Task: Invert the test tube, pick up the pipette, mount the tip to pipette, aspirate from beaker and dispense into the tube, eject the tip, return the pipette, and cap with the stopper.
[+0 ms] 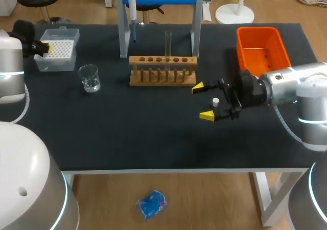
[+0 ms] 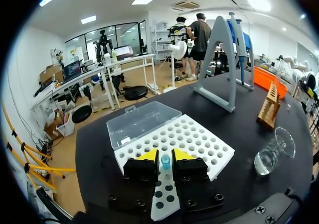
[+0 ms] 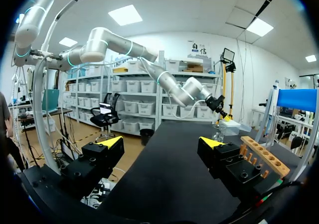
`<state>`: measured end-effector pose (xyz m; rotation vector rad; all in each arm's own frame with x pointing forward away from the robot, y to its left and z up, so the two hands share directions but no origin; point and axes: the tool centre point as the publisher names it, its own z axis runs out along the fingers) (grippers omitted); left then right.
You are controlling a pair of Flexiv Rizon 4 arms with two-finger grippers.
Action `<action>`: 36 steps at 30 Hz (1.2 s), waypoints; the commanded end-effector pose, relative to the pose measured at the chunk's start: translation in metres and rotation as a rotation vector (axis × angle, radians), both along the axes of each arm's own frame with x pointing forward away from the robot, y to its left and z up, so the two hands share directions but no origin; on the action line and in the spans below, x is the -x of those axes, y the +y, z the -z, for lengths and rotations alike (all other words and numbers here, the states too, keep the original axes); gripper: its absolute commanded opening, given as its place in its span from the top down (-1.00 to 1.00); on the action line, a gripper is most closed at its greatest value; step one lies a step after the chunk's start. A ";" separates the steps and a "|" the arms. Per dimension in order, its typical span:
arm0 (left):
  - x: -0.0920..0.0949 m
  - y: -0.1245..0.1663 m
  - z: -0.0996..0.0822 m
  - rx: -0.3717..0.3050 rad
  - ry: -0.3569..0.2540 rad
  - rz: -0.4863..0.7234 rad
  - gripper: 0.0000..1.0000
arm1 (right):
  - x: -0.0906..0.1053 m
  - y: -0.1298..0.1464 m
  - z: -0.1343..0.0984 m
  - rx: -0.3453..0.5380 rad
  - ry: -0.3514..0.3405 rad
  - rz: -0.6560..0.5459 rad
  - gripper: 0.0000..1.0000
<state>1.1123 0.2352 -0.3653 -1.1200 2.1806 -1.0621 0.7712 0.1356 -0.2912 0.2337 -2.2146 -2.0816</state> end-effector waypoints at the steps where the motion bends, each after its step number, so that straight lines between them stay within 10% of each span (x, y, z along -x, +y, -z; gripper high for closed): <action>1: -0.002 0.000 0.002 -0.001 0.003 0.001 0.76 | 0.001 0.000 0.000 0.001 -0.001 0.001 -1.00; 4: -0.001 0.001 0.003 -0.002 0.005 -0.001 1.00 | 0.001 0.000 0.000 0.001 -0.001 0.001 -1.00; 36: 0.003 0.001 -0.010 -0.010 -0.006 0.001 1.00 | 0.001 0.000 0.000 0.001 -0.001 0.001 -1.00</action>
